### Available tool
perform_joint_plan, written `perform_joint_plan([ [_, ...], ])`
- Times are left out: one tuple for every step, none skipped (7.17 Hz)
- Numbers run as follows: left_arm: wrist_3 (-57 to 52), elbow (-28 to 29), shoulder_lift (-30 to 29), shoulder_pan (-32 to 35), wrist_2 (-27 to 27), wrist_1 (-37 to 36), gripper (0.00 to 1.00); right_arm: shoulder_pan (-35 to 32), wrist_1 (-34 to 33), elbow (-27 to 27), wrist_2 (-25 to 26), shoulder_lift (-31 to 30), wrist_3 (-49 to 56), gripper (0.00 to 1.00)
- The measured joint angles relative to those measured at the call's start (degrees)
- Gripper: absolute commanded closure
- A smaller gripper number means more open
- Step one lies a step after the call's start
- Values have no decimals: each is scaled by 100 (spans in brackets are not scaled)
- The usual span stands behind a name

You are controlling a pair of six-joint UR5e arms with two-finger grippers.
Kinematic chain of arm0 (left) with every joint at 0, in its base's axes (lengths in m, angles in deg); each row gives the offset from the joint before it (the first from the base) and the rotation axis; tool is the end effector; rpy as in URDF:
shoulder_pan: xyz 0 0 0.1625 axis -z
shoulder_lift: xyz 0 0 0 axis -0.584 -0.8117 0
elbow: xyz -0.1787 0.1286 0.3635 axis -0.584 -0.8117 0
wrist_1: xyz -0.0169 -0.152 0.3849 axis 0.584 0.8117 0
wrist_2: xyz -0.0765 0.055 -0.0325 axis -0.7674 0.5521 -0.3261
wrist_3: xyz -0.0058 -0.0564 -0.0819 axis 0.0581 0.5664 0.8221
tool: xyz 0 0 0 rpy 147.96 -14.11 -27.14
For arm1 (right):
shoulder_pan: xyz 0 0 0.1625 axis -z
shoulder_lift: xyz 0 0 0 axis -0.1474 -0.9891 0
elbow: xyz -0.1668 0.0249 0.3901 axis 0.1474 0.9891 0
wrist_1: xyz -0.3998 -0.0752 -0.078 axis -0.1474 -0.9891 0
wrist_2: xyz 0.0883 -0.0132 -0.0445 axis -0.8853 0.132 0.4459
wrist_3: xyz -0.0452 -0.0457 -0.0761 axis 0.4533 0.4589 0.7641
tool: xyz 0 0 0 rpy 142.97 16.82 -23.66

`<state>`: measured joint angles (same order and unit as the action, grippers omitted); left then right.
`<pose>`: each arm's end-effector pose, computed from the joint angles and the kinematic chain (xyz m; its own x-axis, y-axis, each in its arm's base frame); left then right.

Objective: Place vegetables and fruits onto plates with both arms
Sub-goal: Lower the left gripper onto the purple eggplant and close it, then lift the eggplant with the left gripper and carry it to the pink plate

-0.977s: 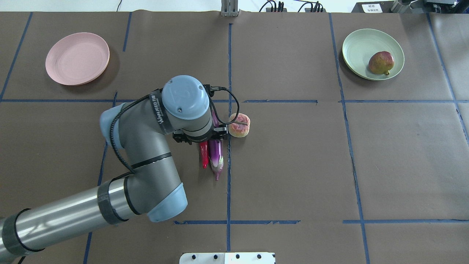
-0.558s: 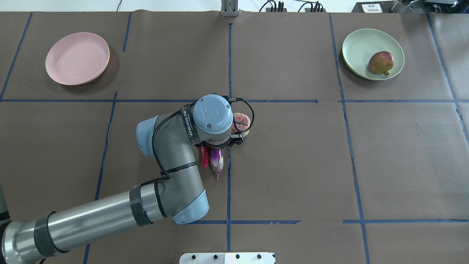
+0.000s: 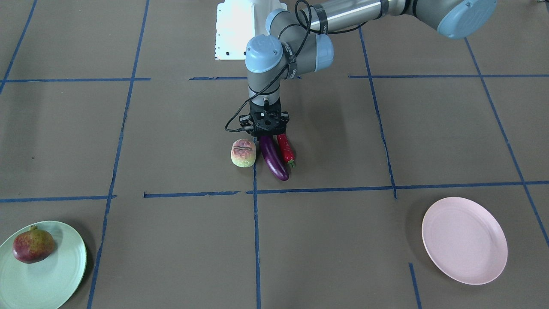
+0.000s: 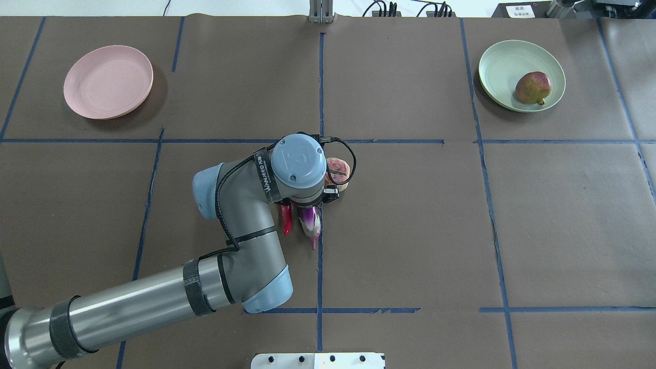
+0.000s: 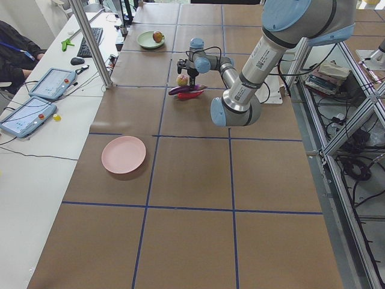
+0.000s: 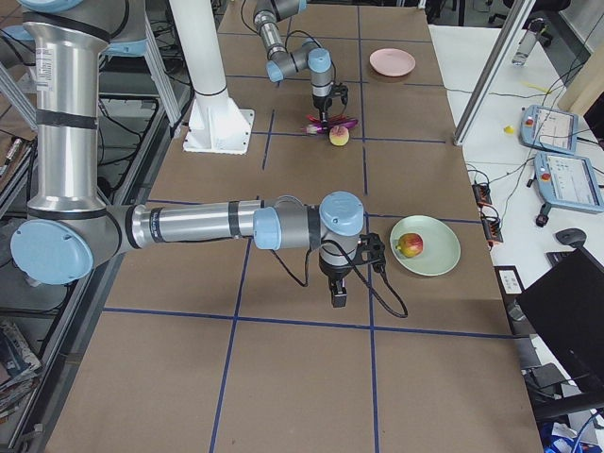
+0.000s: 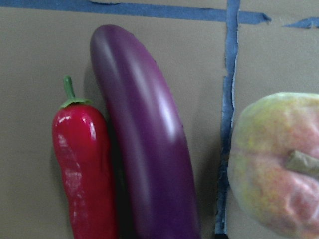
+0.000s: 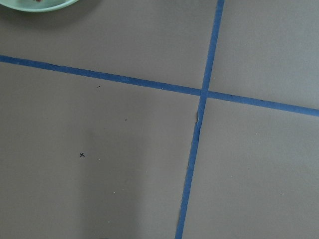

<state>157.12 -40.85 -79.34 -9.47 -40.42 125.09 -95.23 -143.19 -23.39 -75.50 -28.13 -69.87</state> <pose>0.6228 -0.4351 0.1833 0.6755 -0.0816 -0.7329 0.1619 0.9860 0.0395 0.0378 -0.4634 0.6015 0.7089 -0.1611 0.6866 0.0942 0.9865 0.1342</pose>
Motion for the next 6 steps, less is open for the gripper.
perform_joint_plan([
  [-10,-345,71,200,-140,-135,100,0,0,-3,0,0,-4,0],
  [-29,-749,229,520,-437,-326,100,0,0,-3,0,0,-6,0],
  [-144,-1051,428,974,-819,-453,100,0,0,-3,0,0,-6,0],
  [-516,-1147,607,1488,-1178,-502,100,0,0,4,0,0,-9,0],
  [-1167,-1012,762,2077,-1564,-516,100,0,0,11,0,-2,-12,0],
  [-1889,-658,857,2627,-1906,-502,100,0,0,15,0,-4,-15,0],
])
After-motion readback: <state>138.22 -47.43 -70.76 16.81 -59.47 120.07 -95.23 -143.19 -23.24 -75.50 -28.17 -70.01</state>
